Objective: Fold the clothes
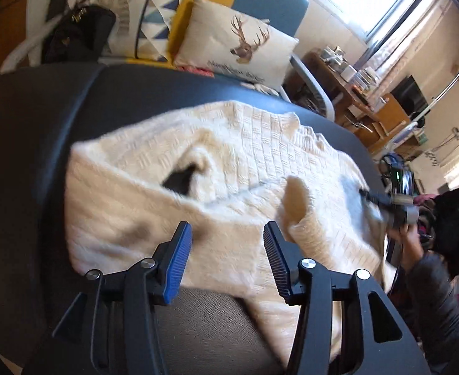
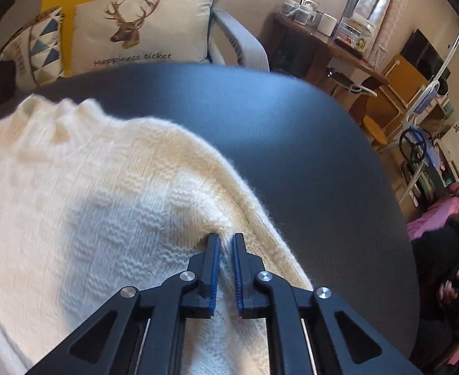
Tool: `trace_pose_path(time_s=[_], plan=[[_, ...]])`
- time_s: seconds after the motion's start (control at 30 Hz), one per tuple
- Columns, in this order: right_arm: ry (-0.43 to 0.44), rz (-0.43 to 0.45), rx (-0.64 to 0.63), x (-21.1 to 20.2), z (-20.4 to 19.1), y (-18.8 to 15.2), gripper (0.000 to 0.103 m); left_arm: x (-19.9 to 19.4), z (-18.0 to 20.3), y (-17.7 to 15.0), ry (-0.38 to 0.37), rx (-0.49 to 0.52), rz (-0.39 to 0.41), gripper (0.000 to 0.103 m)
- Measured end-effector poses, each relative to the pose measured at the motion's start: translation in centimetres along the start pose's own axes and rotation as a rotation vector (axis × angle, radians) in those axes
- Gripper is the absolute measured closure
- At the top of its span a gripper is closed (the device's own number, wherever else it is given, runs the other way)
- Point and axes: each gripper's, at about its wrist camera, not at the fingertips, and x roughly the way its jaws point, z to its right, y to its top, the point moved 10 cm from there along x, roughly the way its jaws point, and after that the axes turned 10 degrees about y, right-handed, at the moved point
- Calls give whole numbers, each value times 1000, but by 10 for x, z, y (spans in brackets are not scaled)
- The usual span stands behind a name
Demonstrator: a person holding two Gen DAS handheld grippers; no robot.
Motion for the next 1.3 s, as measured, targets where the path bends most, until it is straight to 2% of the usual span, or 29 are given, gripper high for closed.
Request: trace_pose_path(time_s=[0.07,0.1,0.13,0.17,0.2,0.23,0.3,0.37,0.43,0.47,0.57,0.63,0.67,0.73,0.8,0.83,0.87,0.93,1.0,1.03,1.1,1.13,1.23,1.27,1.3], plan=[[-40,25,-28,-9,-1,44,97,-8,-6,12,17,-8,26,52],[-70,61,-56,-18,-7,69,102,-12,-11,17,25,-15,43,52],[-116,126,-87,-34,-8,98,103,-17,-15,22,36,-21,62,52],[-114,173,-101,-48,-11,118,103,-22,-20,26,47,-28,82,51],[-111,217,-115,-61,-15,138,96,-27,-24,30,54,-33,99,49],[-42,157,-119,-59,-23,146,76,-30,-27,31,52,-41,111,46],[61,18,-134,-57,-35,134,74,-32,-28,29,37,-57,122,44],[275,-21,-124,-71,-72,111,74,-29,-25,21,40,-41,119,43],[479,-70,-170,-95,-118,69,74,-22,-20,7,50,-15,107,43],[536,-94,-230,-105,-146,49,74,-19,-16,-1,39,-8,92,43],[619,-142,-344,-115,-197,3,74,-10,-5,-25,8,8,47,43],[681,-160,-360,-115,-234,-9,73,-8,0,-39,-11,6,28,43],[692,-195,-379,-110,-253,-17,72,-9,3,-44,-25,6,21,43],[538,-211,-445,-88,-266,-29,72,-12,7,-56,-43,13,11,43],[435,-124,-486,-83,-272,-23,75,-17,10,-65,-52,21,11,43],[378,-86,-502,-87,-270,-19,91,-19,11,-69,-51,30,13,43],[364,-64,-490,-97,-262,-19,97,-21,11,-72,-44,38,20,43],[336,-21,-464,-116,-247,-18,98,-25,10,-78,-37,57,31,43],[368,43,-389,-152,-225,-23,98,-27,10,-84,-43,66,35,43],[413,99,-334,-182,-207,-22,99,-28,9,-86,-46,66,34,43],[429,213,-240,-247,-172,-29,99,-26,8,-89,-62,60,24,43],[427,278,-194,-282,-152,-34,103,-25,9,-90,-72,55,19,43],[451,433,-69,-372,-92,-57,103,-22,14,-92,-103,49,8,43],[464,479,-30,-400,-70,-68,100,-21,16,-92,-110,51,6,43],[405,518,28,-414,-48,-79,95,-19,19,-92,-113,56,4,43]])
